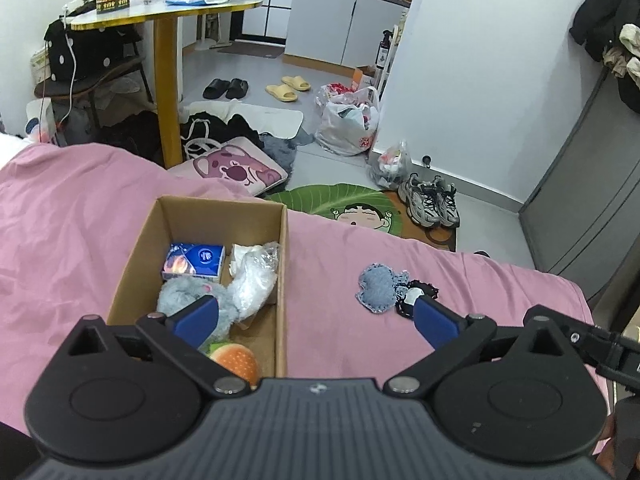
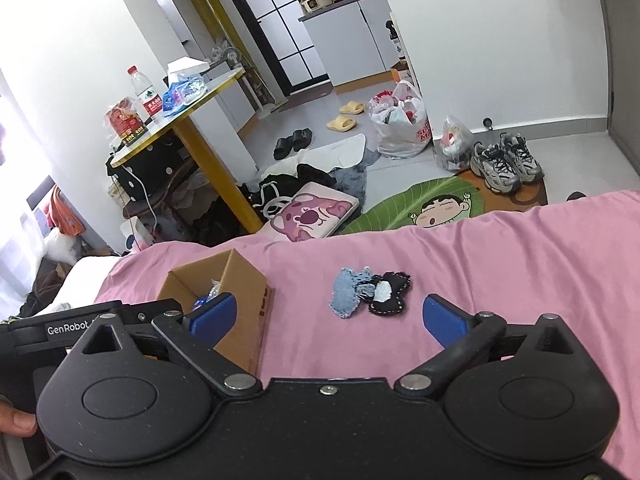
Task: Organize soft objects
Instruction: 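Withdraw both tools toward the denim patch and black lace piece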
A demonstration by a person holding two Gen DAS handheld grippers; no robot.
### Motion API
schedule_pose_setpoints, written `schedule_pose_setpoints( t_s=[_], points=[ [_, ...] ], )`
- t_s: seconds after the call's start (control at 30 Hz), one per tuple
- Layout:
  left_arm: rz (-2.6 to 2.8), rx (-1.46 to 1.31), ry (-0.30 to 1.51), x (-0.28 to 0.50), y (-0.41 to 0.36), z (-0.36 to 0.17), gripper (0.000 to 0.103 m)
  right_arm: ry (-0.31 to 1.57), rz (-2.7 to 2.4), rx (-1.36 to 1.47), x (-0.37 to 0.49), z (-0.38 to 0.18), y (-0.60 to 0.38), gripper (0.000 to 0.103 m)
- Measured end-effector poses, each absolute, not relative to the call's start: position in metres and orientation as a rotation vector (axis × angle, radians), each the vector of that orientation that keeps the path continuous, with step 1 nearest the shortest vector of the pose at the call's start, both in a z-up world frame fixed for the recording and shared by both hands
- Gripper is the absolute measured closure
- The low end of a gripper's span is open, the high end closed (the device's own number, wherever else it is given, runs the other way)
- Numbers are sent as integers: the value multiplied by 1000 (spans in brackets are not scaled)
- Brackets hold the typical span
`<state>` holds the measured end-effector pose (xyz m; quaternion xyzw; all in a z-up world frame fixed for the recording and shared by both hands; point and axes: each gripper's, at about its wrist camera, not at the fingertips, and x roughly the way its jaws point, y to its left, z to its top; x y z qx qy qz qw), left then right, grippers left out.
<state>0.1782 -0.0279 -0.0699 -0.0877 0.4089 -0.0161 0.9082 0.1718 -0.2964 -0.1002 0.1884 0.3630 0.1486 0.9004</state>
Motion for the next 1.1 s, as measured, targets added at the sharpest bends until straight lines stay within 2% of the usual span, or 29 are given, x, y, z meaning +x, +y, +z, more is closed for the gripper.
schedule_pose_setpoints(
  t_s=[0.23,0.33,0.53,0.6,0.7,0.93,1.1],
  points=[
    [-30,-170,871,188,-50,-79,0,768,294,486,181,-117,-316,3],
    [-14,-158,884,195,-59,-82,0,783,302,530,185,-127,-322,7],
    [-4,-132,946,212,-74,-96,0,844,276,600,199,-150,-328,18],
    [8,-130,958,219,-77,-102,0,862,272,625,205,-158,-332,27],
    [1,-130,968,227,-83,-109,0,891,277,670,215,-171,-336,34],
    [-5,-120,959,246,-97,-125,3,920,271,722,232,-191,-341,36],
    [-15,-128,961,262,-105,-141,12,942,273,725,244,-203,-341,40]
  ],
)
